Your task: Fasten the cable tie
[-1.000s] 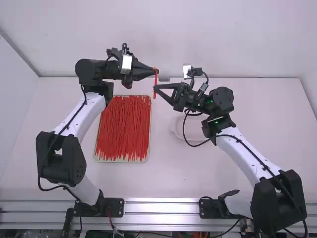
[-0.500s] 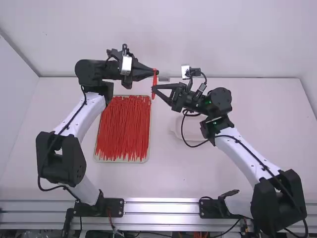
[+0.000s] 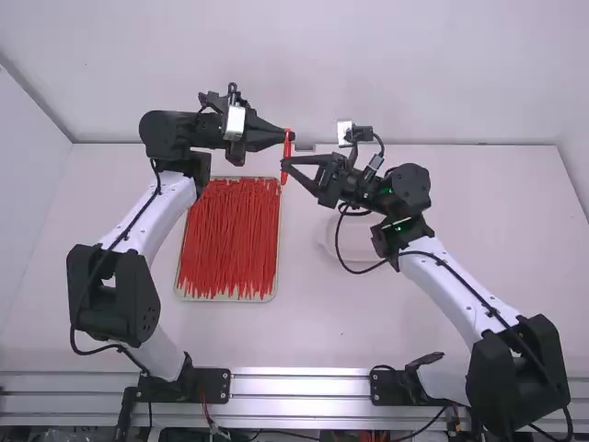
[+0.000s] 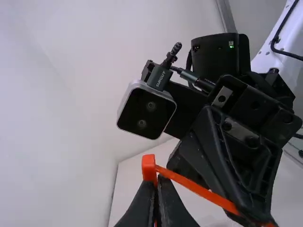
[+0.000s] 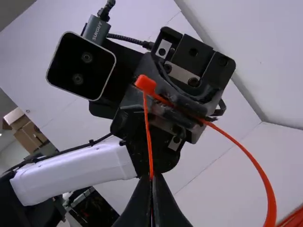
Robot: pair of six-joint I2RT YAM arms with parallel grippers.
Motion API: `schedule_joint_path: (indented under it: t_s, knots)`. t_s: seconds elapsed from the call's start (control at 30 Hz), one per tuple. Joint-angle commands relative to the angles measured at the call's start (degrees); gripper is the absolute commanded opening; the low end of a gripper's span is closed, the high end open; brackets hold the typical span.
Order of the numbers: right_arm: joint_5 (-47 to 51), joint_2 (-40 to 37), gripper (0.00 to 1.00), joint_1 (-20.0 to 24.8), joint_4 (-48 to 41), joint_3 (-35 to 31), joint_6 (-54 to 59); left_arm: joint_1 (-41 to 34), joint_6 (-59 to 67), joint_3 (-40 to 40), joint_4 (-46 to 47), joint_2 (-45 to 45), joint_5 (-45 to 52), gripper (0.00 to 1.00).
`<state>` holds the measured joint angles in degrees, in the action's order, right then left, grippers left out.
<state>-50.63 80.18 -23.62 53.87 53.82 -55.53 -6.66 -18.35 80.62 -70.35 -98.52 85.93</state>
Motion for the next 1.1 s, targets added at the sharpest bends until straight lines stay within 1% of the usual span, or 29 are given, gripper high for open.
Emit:
schedule_joint_path:
  t_s: [0.0, 0.27, 0.37, 0.47, 0.7, 1.07]
  knots:
    - [1.2, 0.0, 0.00, 0.0, 1.6, 1.7, -1.7, -0.8, 0.4, 0.3, 0.0, -0.2, 2.1, 0.02]
    - [3.3, 0.0, 0.00, 0.0, 3.0, 1.7, -2.6, -0.8, 0.3, 0.3, -0.1, -0.2, 2.4, 0.02]
    - [3.6, 0.0, 0.00, 1.2, 4.2, 1.7, -3.3, -0.6, -1.5, 0.3, -2.5, -0.2, 3.8, 0.02]
    - [3.5, 0.0, 0.00, 1.9, 4.9, 1.7, -4.4, -0.6, -1.5, 0.3, -2.6, -0.2, 3.8, 0.02]
    - [4.6, -0.1, 0.00, 1.8, 6.0, 1.9, -4.7, -1.3, -1.3, 0.3, -2.6, -0.2, 3.8, 0.01]
    - [4.7, -0.1, 0.00, 2.9, 5.8, 5.0, -4.7, -2.0, -1.5, -0.5, -2.8, -0.2, 3.8, 0.02]
